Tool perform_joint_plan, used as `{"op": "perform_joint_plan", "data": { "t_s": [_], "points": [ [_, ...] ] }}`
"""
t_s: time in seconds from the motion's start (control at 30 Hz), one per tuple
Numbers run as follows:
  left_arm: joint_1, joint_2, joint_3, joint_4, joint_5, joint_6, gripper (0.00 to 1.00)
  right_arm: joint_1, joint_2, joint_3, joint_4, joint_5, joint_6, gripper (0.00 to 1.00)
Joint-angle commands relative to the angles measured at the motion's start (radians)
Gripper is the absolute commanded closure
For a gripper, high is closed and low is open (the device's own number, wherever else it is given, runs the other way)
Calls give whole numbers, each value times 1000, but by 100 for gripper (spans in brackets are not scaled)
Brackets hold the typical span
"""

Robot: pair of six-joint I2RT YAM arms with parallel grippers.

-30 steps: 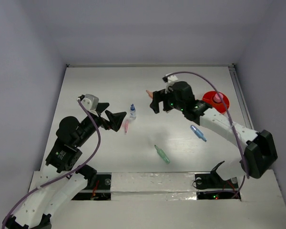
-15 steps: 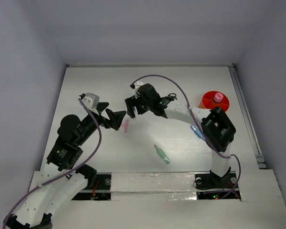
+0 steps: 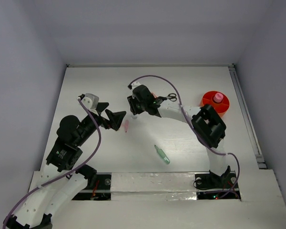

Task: Sort the stationery into containers
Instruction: Pick up the stationery from the center of the board, then place the stationery in the storage box.

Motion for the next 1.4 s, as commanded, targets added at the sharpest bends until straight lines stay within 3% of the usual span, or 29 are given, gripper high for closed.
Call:
{"op": "perform_joint_plan", "data": {
  "t_s": [0.0, 0.17, 0.33, 0.5, 1.13, 1.37],
  "points": [
    [4, -16, 1, 44, 22, -5, 1, 13, -122, -19, 60, 76, 36, 90],
    [4, -29, -1, 47, 33, -7, 1, -29, -391, -177, 108, 268, 36, 94],
    [4, -73, -2, 52, 41, -8, 1, -236, -696, -315, -53, 383, 68, 95],
    [-25, -96, -2, 52, 35, -8, 1, -394, -879, -404, -183, 512, 74, 95],
    [-53, -102, 1, 47, 33, -5, 1, -648, -838, -542, -163, 434, 94, 98],
    [-53, -98, 1, 44, 24, -4, 1, -669, -795, -573, -122, 386, 99, 98]
  ]
}}
